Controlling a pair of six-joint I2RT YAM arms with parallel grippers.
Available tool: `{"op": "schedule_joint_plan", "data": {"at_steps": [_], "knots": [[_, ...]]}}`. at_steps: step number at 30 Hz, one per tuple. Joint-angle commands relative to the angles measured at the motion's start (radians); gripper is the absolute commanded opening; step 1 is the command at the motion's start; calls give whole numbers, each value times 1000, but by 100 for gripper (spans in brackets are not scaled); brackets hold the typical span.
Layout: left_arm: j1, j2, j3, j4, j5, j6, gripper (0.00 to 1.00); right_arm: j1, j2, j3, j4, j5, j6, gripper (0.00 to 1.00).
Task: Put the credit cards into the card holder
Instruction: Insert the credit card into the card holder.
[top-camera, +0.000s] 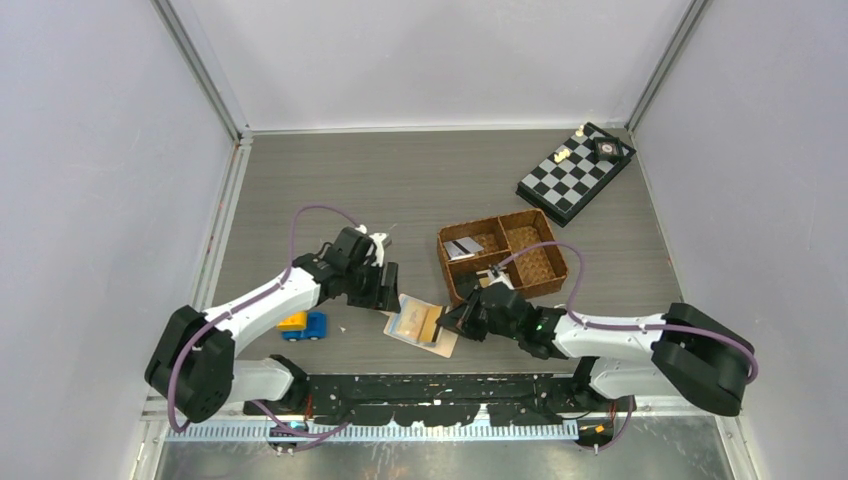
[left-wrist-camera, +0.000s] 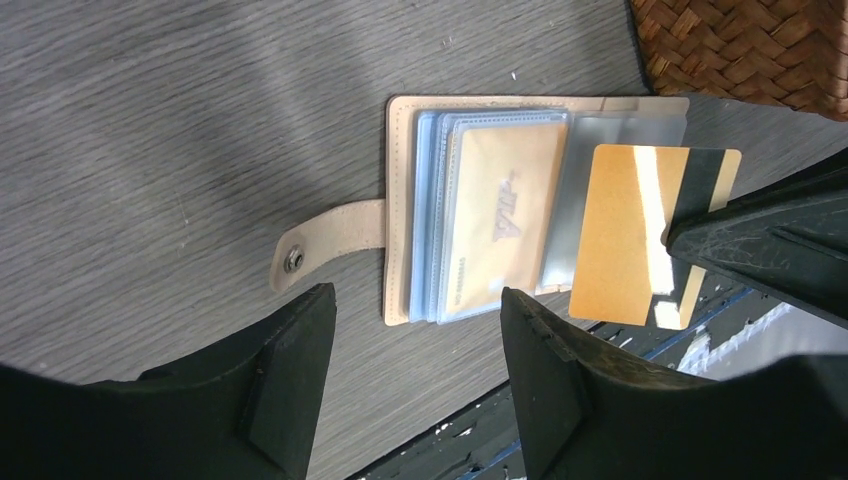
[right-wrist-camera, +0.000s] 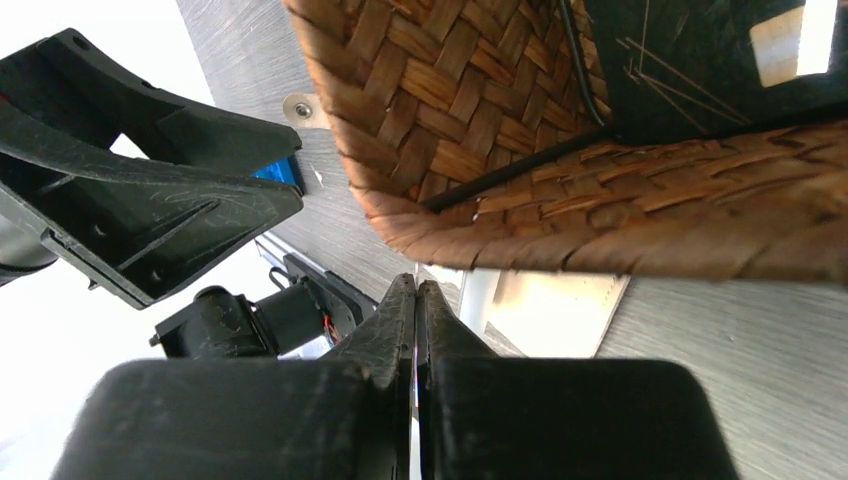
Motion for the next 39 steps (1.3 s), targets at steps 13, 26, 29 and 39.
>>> {"op": "schedule_joint_plan", "data": {"at_steps": [13, 26, 29, 39], "knots": [[-11, 54, 2, 90, 57, 46, 60, 20, 134, 8, 88, 88, 82, 1], [-37, 94, 13, 82, 28, 59, 58, 41, 124, 80, -98, 114, 40, 1], [-47, 90, 15, 73, 14, 60, 57, 66, 80, 97, -154, 140, 29, 1], [-101, 146, 41, 119, -57, 114, 58, 115, 41, 47, -171, 207, 80, 0]]}}
